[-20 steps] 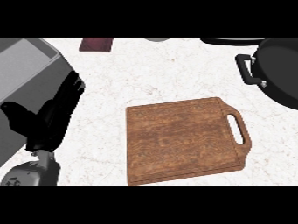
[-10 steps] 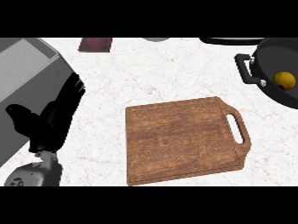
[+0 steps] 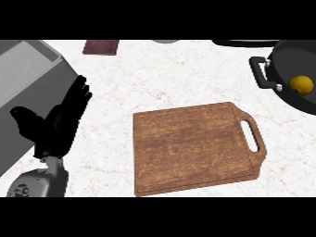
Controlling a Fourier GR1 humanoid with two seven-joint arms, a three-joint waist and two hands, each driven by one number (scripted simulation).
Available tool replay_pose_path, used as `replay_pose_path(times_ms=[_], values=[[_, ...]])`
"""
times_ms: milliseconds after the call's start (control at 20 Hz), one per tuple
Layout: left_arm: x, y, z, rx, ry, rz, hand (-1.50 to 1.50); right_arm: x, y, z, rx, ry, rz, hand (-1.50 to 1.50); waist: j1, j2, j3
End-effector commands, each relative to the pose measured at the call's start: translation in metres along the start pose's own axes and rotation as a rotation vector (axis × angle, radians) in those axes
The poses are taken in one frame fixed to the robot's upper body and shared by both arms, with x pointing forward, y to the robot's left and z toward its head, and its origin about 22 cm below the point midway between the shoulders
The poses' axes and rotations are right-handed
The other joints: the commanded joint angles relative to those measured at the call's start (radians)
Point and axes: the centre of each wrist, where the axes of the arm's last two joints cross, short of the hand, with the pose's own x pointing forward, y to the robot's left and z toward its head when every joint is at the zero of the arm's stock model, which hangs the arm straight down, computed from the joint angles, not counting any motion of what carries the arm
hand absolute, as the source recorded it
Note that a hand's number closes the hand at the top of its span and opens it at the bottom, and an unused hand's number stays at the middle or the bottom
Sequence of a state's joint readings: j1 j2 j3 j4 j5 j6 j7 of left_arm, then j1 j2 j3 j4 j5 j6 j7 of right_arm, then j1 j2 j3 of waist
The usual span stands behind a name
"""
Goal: Pick the lemon from the cutting board and place it in the pot
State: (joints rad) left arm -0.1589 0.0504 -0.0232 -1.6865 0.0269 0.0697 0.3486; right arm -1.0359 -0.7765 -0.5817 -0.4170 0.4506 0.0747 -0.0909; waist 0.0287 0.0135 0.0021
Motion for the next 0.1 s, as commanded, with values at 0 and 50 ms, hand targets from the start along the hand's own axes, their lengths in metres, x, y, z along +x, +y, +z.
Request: replay_pose_path(times_ms=[0, 50], values=[[-0.0044, 0.0047, -0.0041, 0.007, -0.004, -0.007, 0.00, -0.0164, -0.0319, 0.0061, -0.149, -0.028, -0.103, -1.50, -0.003, 0.002, 0.000], [0.0006, -0.0002, -0.0059, -0.011, 0.014, 0.003, 0.00, -0.0097, -0.0368, 0.0046, -0.166, -0.014, -0.110, -1.50, -0.005, -0.002, 0.000]])
